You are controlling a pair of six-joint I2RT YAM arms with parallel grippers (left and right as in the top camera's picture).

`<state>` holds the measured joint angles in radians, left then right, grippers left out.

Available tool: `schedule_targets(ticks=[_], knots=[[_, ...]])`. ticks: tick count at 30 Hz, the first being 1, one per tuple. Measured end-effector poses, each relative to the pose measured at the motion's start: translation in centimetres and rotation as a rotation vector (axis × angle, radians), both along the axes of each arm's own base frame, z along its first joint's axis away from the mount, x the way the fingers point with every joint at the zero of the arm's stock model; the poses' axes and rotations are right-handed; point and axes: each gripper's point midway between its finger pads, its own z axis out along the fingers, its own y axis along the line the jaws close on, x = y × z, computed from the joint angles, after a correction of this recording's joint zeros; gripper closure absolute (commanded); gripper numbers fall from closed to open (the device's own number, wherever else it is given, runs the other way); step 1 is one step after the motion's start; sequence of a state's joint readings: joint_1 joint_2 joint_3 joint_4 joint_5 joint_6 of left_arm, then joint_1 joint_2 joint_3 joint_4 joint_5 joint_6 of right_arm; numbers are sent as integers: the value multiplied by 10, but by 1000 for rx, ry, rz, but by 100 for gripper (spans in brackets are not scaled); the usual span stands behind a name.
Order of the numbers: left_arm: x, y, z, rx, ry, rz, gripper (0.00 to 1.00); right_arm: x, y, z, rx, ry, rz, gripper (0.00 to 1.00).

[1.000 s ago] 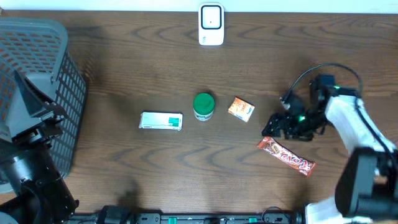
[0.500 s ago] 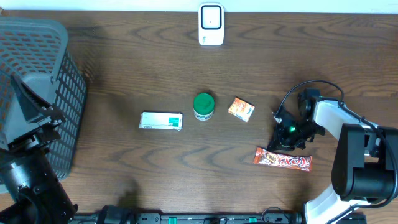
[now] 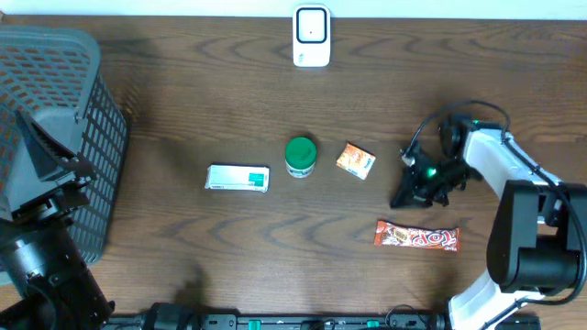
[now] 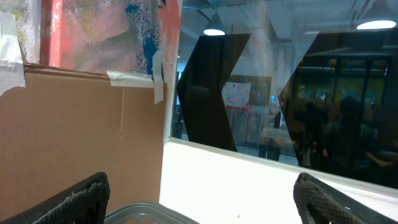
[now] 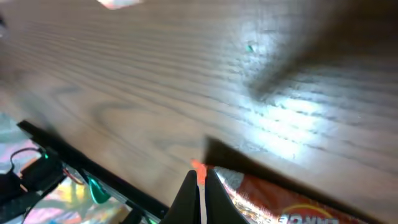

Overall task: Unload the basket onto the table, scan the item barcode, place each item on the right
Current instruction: 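Reach the right gripper down and grasp the red chocolate bar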

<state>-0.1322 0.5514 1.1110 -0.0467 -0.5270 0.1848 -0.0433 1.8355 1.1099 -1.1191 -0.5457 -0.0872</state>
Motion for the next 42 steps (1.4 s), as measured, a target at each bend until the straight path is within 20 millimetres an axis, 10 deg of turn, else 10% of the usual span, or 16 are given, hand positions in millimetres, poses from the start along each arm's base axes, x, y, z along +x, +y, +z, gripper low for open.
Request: schedule_targets(ticks=[9, 23, 33, 42], knots=[[0, 0, 0, 0, 1, 0, 5, -23, -10, 49, -175, -66, -96, 99], [0, 0, 0, 0, 1, 0, 5, -98, 1, -39, -380, 127, -307, 99], [0, 0, 0, 0, 1, 0, 5, -78, -3, -45, -421, 63, -435, 99], [0, 0, 0, 0, 1, 0, 5, -7, -11, -41, -420, -240, -510, 99]])
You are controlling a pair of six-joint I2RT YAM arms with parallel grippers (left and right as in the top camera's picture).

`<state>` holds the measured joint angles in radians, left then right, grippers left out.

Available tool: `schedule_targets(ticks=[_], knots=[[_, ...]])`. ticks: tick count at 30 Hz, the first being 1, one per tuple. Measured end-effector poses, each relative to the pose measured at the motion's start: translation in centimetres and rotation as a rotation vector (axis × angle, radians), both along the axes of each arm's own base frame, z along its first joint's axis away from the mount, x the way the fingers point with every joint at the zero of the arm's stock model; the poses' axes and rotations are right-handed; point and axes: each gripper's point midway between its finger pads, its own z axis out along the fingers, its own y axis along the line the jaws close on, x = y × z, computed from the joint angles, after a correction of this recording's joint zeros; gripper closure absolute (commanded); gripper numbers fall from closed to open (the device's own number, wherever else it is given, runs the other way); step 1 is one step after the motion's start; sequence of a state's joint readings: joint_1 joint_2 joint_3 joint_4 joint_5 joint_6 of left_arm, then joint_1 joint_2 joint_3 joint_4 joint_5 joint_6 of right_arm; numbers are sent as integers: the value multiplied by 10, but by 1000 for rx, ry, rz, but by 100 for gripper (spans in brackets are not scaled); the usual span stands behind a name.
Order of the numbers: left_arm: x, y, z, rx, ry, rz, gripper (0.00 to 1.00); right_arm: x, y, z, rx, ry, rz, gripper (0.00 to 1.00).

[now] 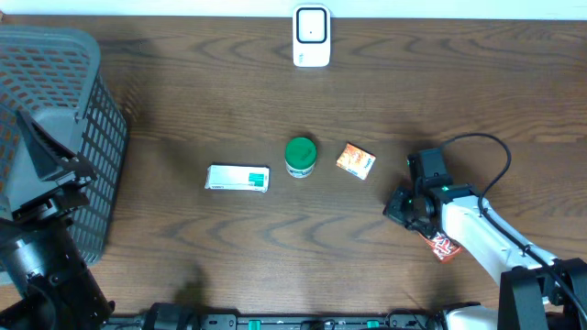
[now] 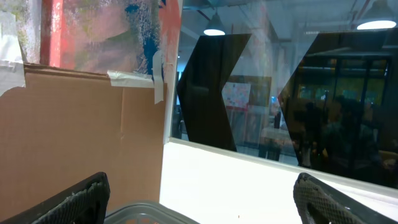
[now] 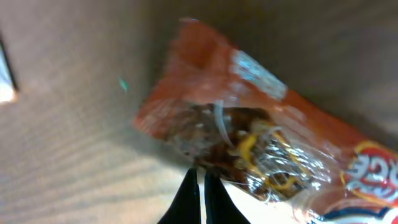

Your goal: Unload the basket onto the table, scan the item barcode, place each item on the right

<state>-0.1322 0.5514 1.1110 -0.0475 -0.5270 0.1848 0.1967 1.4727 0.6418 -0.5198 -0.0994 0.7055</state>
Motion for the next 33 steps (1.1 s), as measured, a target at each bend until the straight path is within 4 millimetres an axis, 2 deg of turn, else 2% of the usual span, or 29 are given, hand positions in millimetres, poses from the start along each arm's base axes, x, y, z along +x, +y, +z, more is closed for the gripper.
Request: schedule_targets(ticks=[4, 6, 7, 8, 9, 10, 12, 14, 18, 25, 33], knots=[[0, 0, 0, 0, 0, 0, 5, 12, -1, 7, -23, -40, 53, 99], [0, 0, 0, 0, 0, 0, 5, 16, 2, 18, -24, -35, 109, 99], [0, 0, 0, 0, 0, 0, 5, 19, 4, 26, -26, -33, 132, 95], [0, 0, 0, 0, 1, 0, 5, 20, 4, 33, -29, -23, 148, 83], [0, 0, 0, 0, 1, 0, 5, 22, 5, 43, -32, -16, 168, 65], [0, 0, 0, 0, 1, 0, 5, 23, 5, 52, -34, -11, 188, 51], [0, 0, 0, 0, 2, 0, 5, 24, 6, 67, -41, -2, 216, 28], [0, 0, 0, 0, 2, 0, 5, 20, 5, 77, -45, 6, 250, 1], [0, 0, 0, 0, 2, 0, 5, 6, 2, 78, -55, 42, 297, 1], [0, 0, 0, 0, 1, 0, 5, -19, -15, 50, -72, 124, 284, 1], [-6, 1, 3, -2, -17, 0, 5, -26, -42, 23, -170, 127, 245, 1]])
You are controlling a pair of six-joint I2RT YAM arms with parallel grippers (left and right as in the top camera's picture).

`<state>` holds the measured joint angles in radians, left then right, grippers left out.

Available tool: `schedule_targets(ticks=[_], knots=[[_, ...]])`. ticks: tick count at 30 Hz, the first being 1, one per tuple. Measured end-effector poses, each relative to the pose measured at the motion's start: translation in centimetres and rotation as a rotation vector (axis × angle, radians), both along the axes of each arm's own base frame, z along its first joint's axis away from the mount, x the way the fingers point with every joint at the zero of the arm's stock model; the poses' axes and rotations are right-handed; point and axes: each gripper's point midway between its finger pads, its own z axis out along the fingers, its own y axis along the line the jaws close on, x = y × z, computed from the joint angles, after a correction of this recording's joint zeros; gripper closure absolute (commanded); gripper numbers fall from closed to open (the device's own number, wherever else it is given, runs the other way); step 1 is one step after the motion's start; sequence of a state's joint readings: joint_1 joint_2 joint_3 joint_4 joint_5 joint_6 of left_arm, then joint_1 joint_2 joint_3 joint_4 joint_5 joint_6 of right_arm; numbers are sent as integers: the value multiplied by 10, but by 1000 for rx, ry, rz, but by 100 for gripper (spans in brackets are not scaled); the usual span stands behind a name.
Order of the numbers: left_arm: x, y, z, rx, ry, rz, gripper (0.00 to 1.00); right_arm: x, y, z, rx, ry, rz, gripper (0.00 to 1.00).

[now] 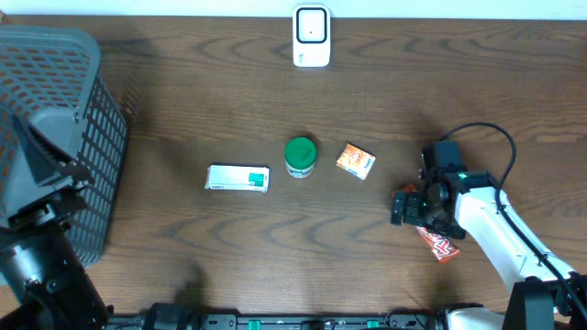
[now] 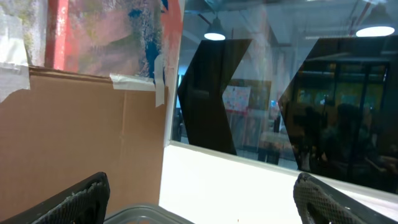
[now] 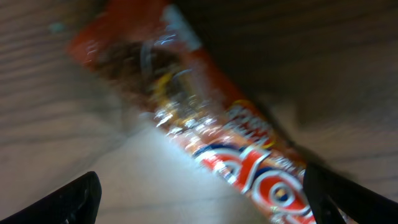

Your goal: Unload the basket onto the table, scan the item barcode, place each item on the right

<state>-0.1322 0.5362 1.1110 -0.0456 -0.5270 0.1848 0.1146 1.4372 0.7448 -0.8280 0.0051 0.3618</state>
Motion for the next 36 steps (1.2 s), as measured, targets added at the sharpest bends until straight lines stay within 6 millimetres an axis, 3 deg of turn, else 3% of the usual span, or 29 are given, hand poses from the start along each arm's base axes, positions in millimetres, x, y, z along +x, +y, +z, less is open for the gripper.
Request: schedule_targets(ticks=[12, 14, 18, 19, 23, 26, 31, 33, 36], knots=[[-9, 1, 3, -3, -22, 0, 5, 10, -28, -17, -57, -3, -84, 3], [-9, 1, 3, -3, -22, 0, 5, 6, -28, -24, -53, 29, -83, 28], [-9, 1, 3, -3, -22, 0, 5, 13, -20, -27, -13, 40, -75, 95], [-9, 1, 3, -3, -22, 0, 5, 15, -20, -28, -9, 41, -75, 99], [-9, 1, 3, -3, -22, 0, 5, 26, -12, -27, 37, 18, -71, 99], [-9, 1, 3, -3, -22, 0, 5, 36, 7, -25, 144, -10, -49, 99], [-9, 1, 3, -3, -22, 0, 5, 40, 60, -17, 465, 2, 28, 99], [-9, 1, 3, -3, -21, 0, 5, 48, 87, 0, 643, -47, 113, 99], [-9, 1, 3, -3, -21, 0, 5, 68, 122, 46, 909, -217, 319, 99]])
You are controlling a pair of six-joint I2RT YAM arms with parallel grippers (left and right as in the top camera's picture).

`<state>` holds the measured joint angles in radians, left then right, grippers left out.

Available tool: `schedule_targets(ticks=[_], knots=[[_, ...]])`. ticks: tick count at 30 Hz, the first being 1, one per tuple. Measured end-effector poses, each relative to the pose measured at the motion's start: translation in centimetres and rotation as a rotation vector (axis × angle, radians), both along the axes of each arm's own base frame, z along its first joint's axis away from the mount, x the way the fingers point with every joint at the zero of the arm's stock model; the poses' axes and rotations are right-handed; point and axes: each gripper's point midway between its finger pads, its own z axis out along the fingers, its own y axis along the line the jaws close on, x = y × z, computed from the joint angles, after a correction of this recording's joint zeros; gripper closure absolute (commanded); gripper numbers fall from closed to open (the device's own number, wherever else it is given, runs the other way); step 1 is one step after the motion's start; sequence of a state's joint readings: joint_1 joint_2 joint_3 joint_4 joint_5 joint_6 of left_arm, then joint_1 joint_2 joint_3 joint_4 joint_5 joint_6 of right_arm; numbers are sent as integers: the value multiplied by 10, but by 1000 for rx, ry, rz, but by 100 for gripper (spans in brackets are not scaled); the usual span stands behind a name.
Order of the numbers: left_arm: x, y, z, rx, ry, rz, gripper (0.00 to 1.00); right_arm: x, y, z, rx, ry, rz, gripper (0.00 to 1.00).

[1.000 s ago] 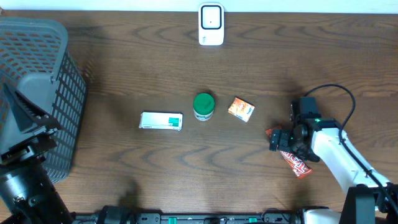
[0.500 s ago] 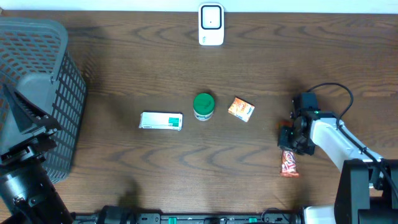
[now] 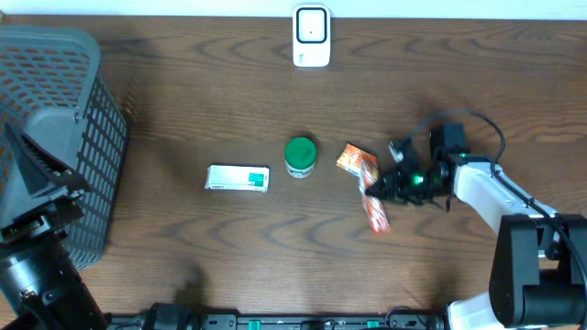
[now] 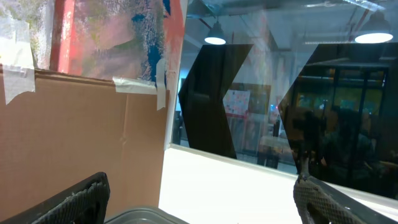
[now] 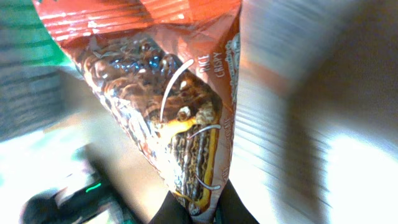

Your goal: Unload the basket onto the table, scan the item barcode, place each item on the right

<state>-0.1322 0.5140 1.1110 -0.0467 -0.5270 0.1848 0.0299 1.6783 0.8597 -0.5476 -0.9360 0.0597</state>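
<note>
An orange candy bar wrapper (image 3: 374, 211) hangs from my right gripper (image 3: 383, 189), which is shut on one end of it, just right of the small orange packet (image 3: 354, 159). In the right wrist view the bar (image 5: 168, 93) fills the frame and the gripper (image 5: 196, 208) pinches its near end; the background is blurred. The white barcode scanner (image 3: 312, 37) stands at the table's back edge. My left gripper (image 4: 199, 202) is open and empty, facing a wall and window.
A green-lidded jar (image 3: 300, 157) and a white and green box (image 3: 238, 178) lie mid-table, left of the orange packet. A grey mesh basket (image 3: 64, 101) stands at the far left, its rim (image 4: 143, 216) under my left gripper.
My right gripper was open over the candy bar at the right front of the table. Now it is shut on the bar's end and holds it further left, beside the orange packet.
The bar first lay flat at the right front with my shut right gripper behind it. Then the gripper was at the bar's end and the bar lay turned. Then the gripper stood open over it. Now it holds the bar. The left arm stayed put.
</note>
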Motion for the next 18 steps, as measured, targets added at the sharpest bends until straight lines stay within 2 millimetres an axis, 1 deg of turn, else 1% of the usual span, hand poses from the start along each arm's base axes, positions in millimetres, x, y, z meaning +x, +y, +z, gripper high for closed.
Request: schedule_targets(ticks=[1, 2, 3, 4, 5, 6, 8, 10, 11, 13, 14, 16, 18], knots=[[0, 0, 0, 0, 0, 0, 5, 4, 10, 19, 95, -99, 68, 99], [0, 0, 0, 0, 0, 0, 5, 4, 16, 33, 164, -172, 118, 96], [0, 0, 0, 0, 0, 0, 5, 2, 21, 45, 227, -235, 161, 69], [0, 0, 0, 0, 0, 0, 5, -1, 25, 56, 291, -300, 202, 53], [0, 0, 0, 0, 1, 0, 5, -2, 27, 62, 323, -345, 225, 46], [0, 0, 0, 0, 2, 0, 5, -2, 28, 67, 349, -399, 248, 43], [0, 0, 0, 0, 2, 0, 5, 0, 29, 71, 359, -486, 281, 44], [0, 0, 0, 0, 2, 0, 5, 4, 28, 67, 322, -543, 301, 42], [0, 0, -1, 0, 3, 0, 5, 7, 27, 65, 296, -577, 310, 39], [0, 0, -1, 0, 3, 0, 5, 15, 27, 62, 255, -653, 331, 23], [0, 0, -1, 0, 3, 0, 5, 19, 29, 63, 247, -695, 343, 1], [0, 0, -1, 0, 3, 0, 5, 28, 33, 67, 235, -764, 354, 1], [1, 0, -1, 1, 6, 0, 5, 36, 38, 72, 224, -800, 354, 3]])
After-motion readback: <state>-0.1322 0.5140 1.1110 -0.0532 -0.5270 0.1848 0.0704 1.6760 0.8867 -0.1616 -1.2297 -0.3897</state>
